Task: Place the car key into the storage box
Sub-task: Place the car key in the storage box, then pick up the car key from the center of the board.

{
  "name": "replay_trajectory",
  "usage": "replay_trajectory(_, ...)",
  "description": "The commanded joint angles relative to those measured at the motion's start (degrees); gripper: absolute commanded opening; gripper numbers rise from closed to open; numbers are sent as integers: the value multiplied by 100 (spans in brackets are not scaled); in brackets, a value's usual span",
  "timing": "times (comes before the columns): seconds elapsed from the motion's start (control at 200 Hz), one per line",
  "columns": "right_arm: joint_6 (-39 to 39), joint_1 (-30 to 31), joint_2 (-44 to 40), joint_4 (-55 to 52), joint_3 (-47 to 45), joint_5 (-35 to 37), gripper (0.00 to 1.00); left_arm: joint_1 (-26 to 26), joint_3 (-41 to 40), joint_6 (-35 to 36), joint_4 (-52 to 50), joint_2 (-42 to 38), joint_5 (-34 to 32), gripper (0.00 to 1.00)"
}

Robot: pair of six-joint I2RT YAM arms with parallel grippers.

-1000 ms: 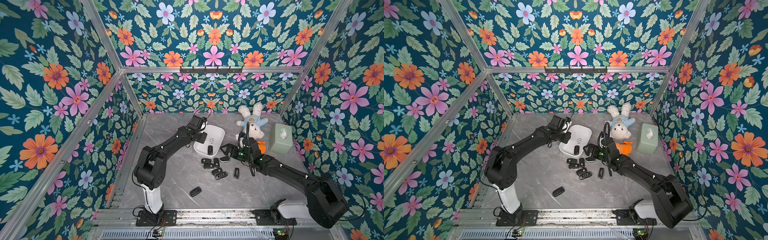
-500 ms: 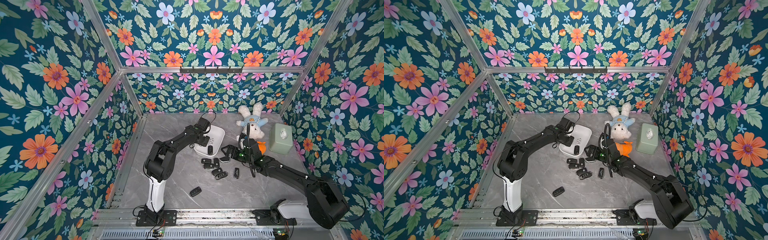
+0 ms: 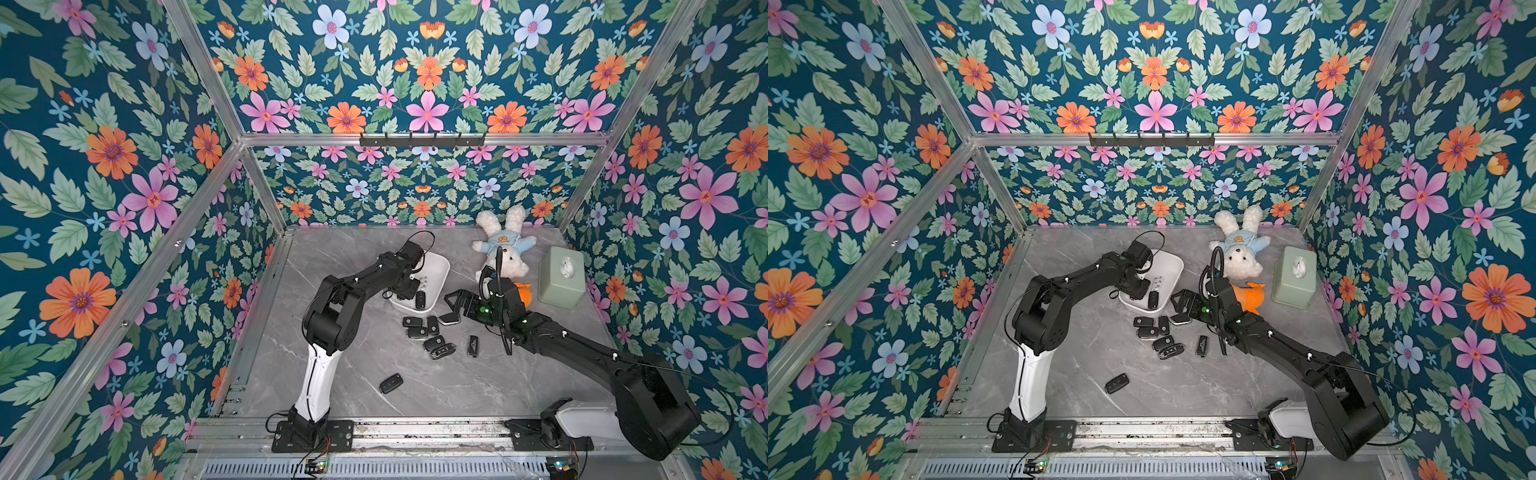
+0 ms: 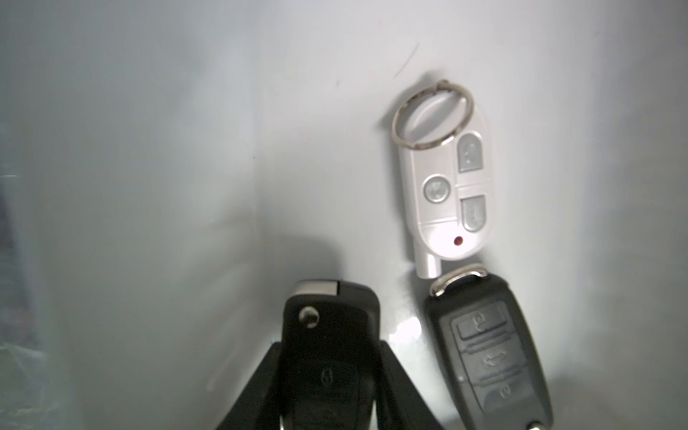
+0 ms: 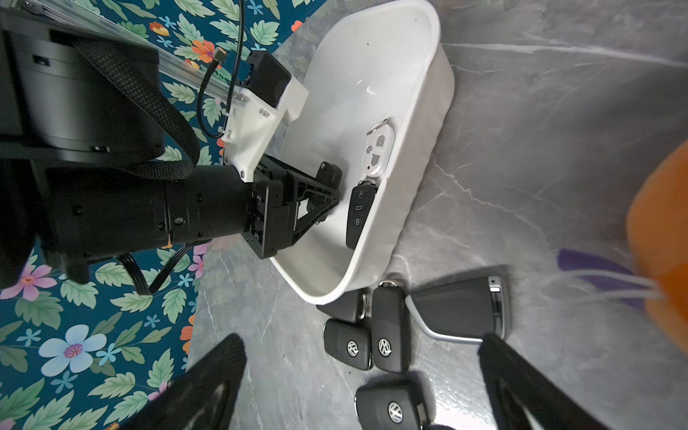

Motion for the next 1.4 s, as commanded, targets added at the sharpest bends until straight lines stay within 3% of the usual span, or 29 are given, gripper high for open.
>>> replay_trajectory(0.0, -60, 0, -36, 76, 19, 46, 99, -4, 32, -75, -66, 22, -2, 44)
replay_trajectory(0.34, -78, -9, -98, -53, 180, 72, 99, -27, 141, -119, -41, -116, 7, 55)
replay_trajectory(0.715, 163, -9, -240, -32, 114, -209, 99, -54, -101, -459, 421, -1317, 330, 62)
replay_trajectory(0.93, 467, -9, -327, 182, -62, -448, 99, -63, -882, -552, 669, -2241, 421, 63)
replay_trajectory(1.4, 1273, 211, -315, 794, -571, -800, 99, -256, -3720, -851, 561, -4553, 464, 70)
